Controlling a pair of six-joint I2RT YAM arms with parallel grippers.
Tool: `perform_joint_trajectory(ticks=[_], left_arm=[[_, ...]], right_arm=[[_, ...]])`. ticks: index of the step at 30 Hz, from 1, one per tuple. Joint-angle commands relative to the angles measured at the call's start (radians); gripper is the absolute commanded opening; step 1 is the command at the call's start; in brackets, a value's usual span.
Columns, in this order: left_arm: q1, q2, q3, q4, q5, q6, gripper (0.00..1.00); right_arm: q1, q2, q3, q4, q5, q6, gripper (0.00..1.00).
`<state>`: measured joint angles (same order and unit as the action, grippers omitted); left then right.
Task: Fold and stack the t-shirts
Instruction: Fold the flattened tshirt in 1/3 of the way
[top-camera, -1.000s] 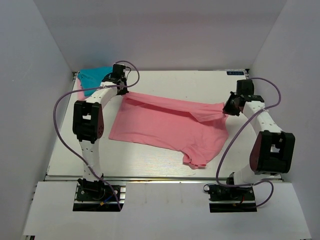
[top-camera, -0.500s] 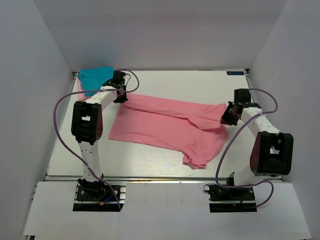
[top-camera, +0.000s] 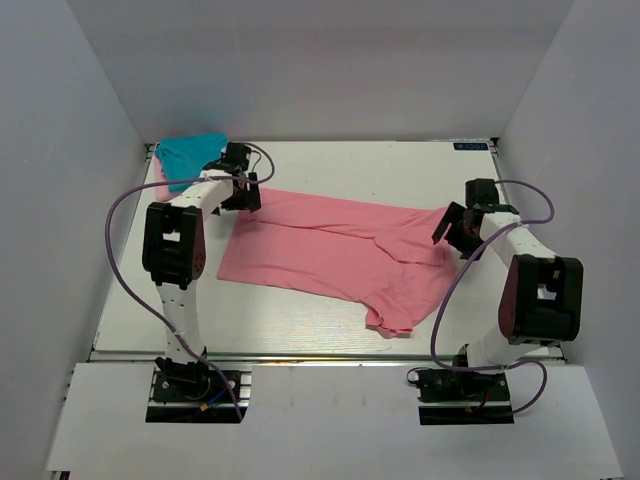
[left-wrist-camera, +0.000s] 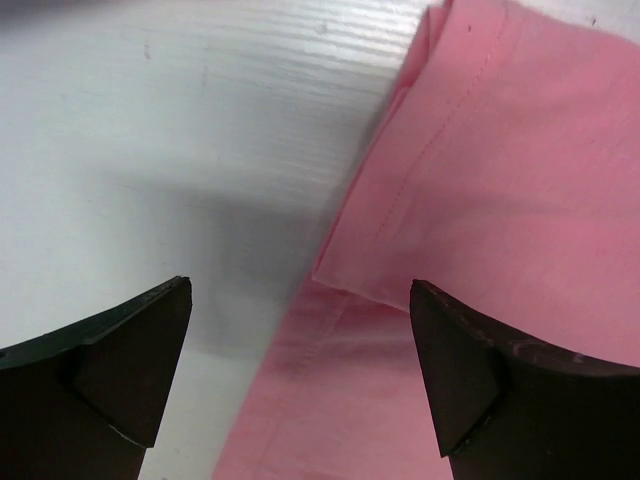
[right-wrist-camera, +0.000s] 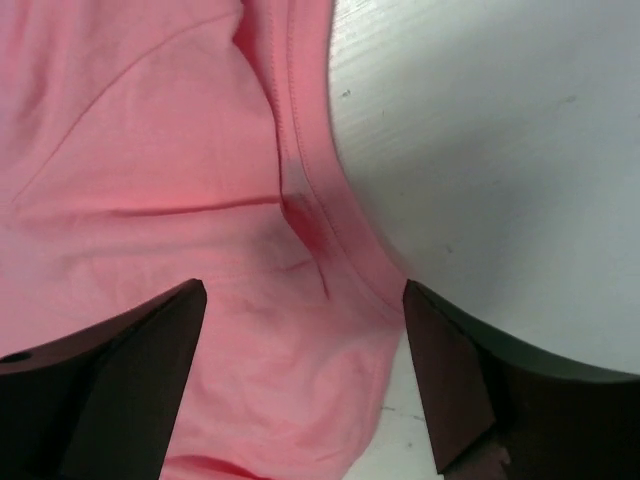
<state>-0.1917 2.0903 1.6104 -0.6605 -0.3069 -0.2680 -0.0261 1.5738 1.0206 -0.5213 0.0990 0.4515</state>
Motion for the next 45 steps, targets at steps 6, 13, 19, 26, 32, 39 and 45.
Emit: perform_joint_trajectory(ticks=[6, 13, 19, 26, 32, 39, 45], left_arm=[[-0.003, -0.095, 0.186, -0.009, 0.033, -0.036, 1.0], [-0.023, 0.022, 0.235, 0.113, 0.321, 0.036, 1.0], [-0.023, 0.117, 0.232, 0.169, 0.354, 0.036, 1.0], [-0.023, 0.191, 0.212, 0.194, 0.344, 0.018, 1.0], [-0.023, 0.309, 0.282, 0.176, 0.353, -0.011, 1.0], [-0.023, 0.384, 0.413, 0.186, 0.324, -0.076, 1.0], [-0.014, 0.404, 0.545, 0.153, 0.292, -0.1, 1.0]], right_arm=[[0.006, -0.118, 0.047, 0.167, -0.135, -0.054, 0.9], [0.02, 0.014, 0.085, 0.329, -0.216, -0.037, 0.9], [0.025, 0.172, 0.156, 0.369, -0.275, -0.033, 0.9], [0.015, 0.374, 0.24, 0.325, -0.221, -0.013, 0.9], [0.014, 0.524, 0.372, 0.296, -0.219, 0.013, 0.9], [-0.003, 0.718, 0.659, 0.221, -0.223, -0.002, 0.9], [-0.008, 0.733, 0.825, 0.196, -0.246, -0.108, 0.9]])
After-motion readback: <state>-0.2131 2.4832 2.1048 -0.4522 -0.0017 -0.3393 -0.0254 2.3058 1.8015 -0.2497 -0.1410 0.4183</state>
